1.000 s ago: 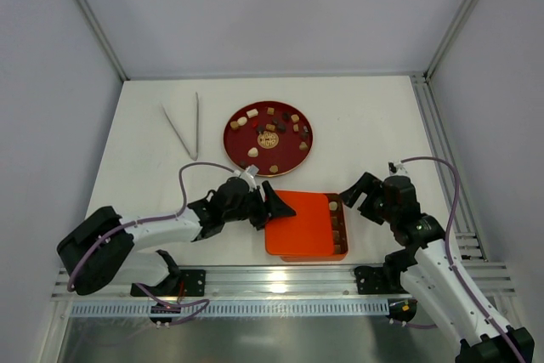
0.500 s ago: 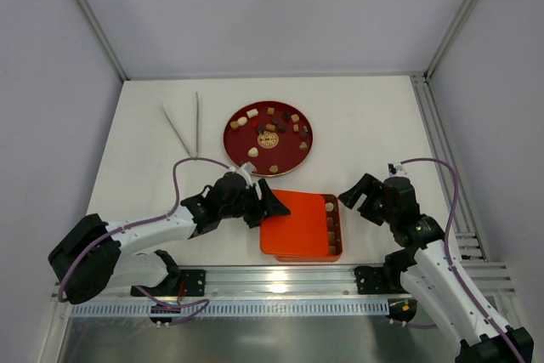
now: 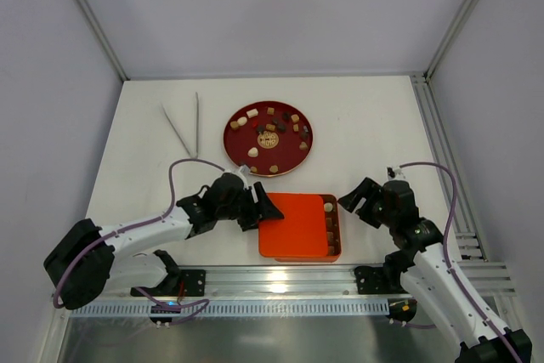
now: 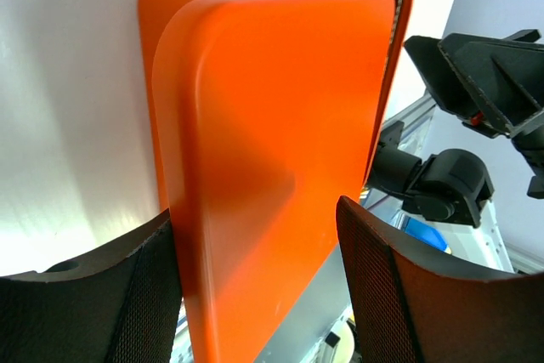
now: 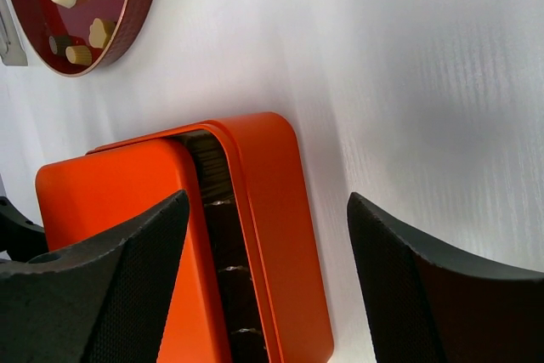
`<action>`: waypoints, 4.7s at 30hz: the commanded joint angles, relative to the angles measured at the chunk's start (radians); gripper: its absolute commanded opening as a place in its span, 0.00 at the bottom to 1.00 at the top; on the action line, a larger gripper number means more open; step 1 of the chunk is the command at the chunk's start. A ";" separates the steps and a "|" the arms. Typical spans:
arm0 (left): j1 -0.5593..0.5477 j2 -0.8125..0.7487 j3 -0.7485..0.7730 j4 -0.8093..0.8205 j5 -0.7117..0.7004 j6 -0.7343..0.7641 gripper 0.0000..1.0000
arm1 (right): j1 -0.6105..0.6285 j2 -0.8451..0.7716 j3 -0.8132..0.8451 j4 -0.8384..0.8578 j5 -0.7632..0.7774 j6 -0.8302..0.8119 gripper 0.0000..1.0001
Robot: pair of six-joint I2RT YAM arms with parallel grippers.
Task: Pack the chocolate
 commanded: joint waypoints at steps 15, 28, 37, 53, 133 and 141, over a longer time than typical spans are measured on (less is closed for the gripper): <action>0.015 0.003 0.051 -0.086 0.011 0.043 0.65 | 0.029 -0.021 -0.053 0.081 -0.033 0.040 0.50; 0.026 0.046 0.059 -0.088 0.011 0.051 0.64 | 0.058 -0.005 -0.067 0.107 -0.039 0.054 0.30; 0.029 0.078 0.074 -0.085 0.013 0.055 0.64 | 0.080 0.008 -0.075 0.124 -0.031 0.068 0.26; 0.029 0.126 0.117 -0.078 0.022 0.041 0.63 | 0.130 -0.002 -0.101 0.132 -0.011 0.106 0.24; 0.039 0.146 0.172 -0.167 0.033 0.038 0.56 | 0.386 0.155 0.088 0.103 0.245 0.123 0.40; 0.039 0.138 0.168 -0.172 0.033 0.037 0.56 | 0.391 0.147 0.088 0.095 0.243 0.127 0.42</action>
